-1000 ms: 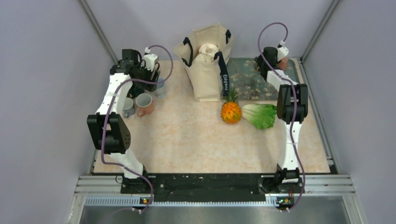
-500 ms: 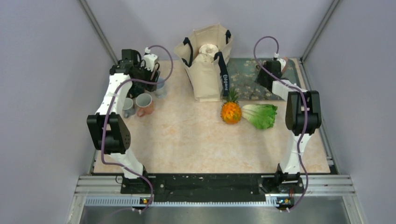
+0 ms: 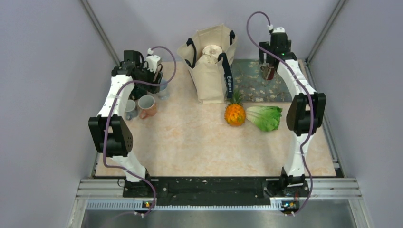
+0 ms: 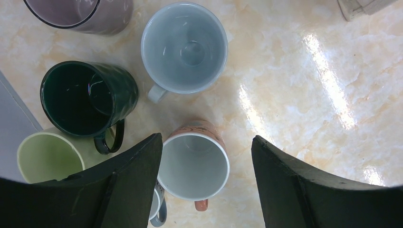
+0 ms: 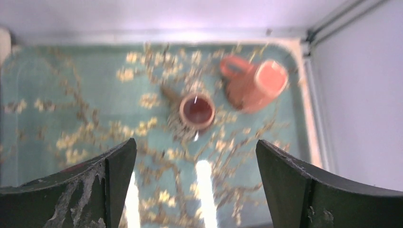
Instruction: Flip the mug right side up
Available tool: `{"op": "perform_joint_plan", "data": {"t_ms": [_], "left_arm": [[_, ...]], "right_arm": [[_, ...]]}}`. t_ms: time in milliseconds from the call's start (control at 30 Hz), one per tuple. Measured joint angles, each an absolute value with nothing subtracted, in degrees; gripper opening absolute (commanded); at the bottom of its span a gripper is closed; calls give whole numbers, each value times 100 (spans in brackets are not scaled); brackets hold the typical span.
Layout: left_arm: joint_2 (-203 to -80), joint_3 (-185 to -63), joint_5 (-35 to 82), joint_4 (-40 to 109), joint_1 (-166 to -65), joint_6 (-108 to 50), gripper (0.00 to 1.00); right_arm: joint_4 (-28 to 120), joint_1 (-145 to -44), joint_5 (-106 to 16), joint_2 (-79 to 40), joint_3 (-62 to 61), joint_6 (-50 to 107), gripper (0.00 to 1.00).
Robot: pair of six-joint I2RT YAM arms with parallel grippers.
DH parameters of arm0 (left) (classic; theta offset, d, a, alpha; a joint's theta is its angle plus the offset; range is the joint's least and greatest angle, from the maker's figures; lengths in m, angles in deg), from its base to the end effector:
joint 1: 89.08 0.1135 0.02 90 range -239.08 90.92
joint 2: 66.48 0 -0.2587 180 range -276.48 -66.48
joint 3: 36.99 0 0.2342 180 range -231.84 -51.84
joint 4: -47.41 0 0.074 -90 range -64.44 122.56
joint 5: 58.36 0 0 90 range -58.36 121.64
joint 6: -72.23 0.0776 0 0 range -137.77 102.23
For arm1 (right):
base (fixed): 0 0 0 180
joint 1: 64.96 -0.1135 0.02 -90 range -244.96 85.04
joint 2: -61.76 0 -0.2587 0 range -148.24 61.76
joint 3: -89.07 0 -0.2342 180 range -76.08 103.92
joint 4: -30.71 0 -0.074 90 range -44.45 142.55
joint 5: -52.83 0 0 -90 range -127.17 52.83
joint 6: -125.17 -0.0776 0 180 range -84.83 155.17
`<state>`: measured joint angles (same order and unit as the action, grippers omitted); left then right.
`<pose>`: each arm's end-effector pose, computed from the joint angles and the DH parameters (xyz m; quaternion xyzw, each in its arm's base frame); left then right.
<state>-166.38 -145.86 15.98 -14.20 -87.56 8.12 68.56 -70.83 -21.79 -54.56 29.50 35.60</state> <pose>0.3865 -0.0107 0.2867 0.2407 0.9081 -0.0502 0.3388 0.4916 0.0299 0.2795 0.0150 0.8761 -0.0957 0.4723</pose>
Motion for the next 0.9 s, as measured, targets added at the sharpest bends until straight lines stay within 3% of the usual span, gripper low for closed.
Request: {"op": "perform_joint_plan", "data": {"t_ms": [133,300,600,800,900], "left_arm": [[-16638,-14581,1600,-1422,-8756,814,74],[-16638,-14581,1600,-1425,-8756,834,74],[-16638,-14535,1541,-1435,-8756,873,73],[-16638,-14535,1430,-1473,-8756,873,74],[-16638,-14535,1436,-1523,-8756,878,74]], "right_arm": [[7395,-7078,-1954,-6428,4665,3960,99],[7999,-6978,-2096,-7405,5586,4069,99],[8281,-6740,-2699,-8002,5603,4041,98],[7909,-6702,-2833,-8098,5433,3944,91],[7699,-6696,-2898,-8131,5290,3896,83]]}}
